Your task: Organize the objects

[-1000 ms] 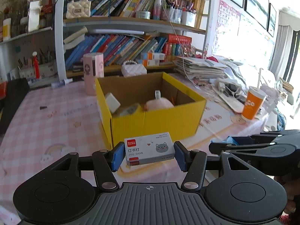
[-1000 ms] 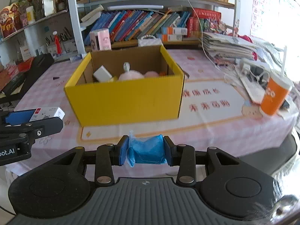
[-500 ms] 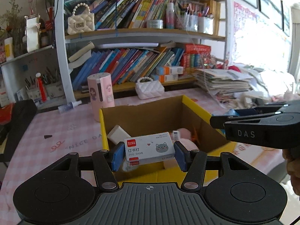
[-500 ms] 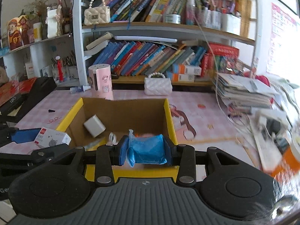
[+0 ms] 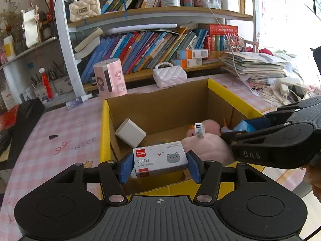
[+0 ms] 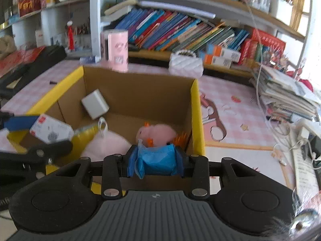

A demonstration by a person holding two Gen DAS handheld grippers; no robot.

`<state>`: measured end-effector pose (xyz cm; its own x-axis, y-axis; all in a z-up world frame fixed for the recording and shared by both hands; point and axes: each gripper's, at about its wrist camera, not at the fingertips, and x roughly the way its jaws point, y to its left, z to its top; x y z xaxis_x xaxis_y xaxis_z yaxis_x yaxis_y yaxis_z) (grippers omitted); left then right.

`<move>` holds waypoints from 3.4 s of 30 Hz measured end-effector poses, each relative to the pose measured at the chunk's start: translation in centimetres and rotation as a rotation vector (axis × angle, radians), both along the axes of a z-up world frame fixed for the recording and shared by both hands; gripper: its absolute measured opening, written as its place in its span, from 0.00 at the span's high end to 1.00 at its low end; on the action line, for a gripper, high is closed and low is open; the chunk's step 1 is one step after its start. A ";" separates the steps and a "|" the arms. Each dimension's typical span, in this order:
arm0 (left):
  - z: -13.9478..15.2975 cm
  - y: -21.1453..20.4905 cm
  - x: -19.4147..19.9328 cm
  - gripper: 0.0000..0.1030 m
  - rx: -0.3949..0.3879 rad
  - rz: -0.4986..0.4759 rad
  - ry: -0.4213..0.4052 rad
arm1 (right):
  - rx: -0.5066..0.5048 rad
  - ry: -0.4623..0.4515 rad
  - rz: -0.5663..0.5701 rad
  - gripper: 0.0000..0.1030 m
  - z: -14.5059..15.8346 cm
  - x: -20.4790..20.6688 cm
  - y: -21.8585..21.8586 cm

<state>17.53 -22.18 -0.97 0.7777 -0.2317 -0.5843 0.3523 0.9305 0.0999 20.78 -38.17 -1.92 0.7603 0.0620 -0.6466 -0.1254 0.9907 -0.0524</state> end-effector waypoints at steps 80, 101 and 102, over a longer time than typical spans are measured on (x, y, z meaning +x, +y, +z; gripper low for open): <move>1.3 14.0 -18.9 0.00 -0.071 0.278 -0.009 | 0.059 -0.079 -0.240 0.02 1.7 -23.0 11.9; 1.1 15.1 -19.8 0.00 -0.056 0.335 0.006 | 0.053 -0.066 -0.216 0.02 1.3 -23.5 13.0; 1.1 15.1 -19.9 0.00 -0.056 0.337 0.007 | 0.053 -0.066 -0.214 0.02 1.3 -23.5 13.1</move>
<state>-2.34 -7.04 0.13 0.8123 0.0060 -0.5832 0.0245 0.9987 0.0444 -2.74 -25.06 -0.64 0.8004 -0.0730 -0.5951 0.0903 0.9959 -0.0008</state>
